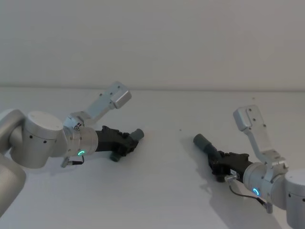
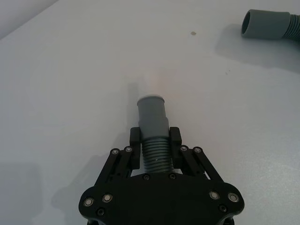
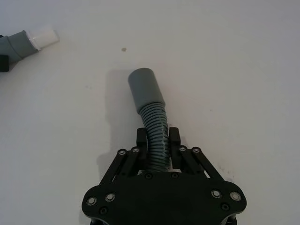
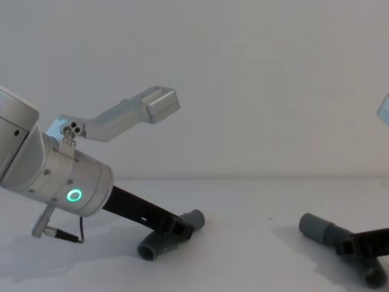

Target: Use both hands to pick up one end of the pipe from the table, align the ends, and insert them.

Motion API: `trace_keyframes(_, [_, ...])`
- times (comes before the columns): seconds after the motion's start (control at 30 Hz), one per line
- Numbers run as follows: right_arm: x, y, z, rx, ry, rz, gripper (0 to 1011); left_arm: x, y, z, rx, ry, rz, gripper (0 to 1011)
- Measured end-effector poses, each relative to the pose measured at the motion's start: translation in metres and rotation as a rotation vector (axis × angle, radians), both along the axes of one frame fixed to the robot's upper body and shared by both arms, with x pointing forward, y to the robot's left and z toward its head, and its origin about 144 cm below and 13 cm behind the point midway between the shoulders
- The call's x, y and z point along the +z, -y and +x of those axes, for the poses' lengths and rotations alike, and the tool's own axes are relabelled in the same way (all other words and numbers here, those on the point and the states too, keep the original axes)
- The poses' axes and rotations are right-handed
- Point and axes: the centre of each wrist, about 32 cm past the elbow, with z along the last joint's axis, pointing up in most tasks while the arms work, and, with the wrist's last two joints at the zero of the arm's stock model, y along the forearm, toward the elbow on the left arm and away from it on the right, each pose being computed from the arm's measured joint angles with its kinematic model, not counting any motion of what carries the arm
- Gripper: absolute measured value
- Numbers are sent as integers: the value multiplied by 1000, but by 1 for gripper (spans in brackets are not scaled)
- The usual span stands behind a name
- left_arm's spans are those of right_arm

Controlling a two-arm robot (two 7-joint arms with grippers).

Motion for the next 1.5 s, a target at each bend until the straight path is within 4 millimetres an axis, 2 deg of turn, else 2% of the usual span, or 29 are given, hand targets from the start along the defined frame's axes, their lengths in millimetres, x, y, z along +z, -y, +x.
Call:
trace_keyframes(0.2, [0,0,0,0,0,0,158,0,0,0,0,0,0,346])
trace_keyframes(0.8, [0,5,-4,26,62,33,141,4,1,-2,-3,36,25,346])
trace_keyframes(1.13, [6,18,-8,110,174,92,141,25,2,-5,-48,148,85,346])
trace_keyframes(1.5, [12,41,-9,263,287,129,135,46,-6,-4,-161,216,120,346])
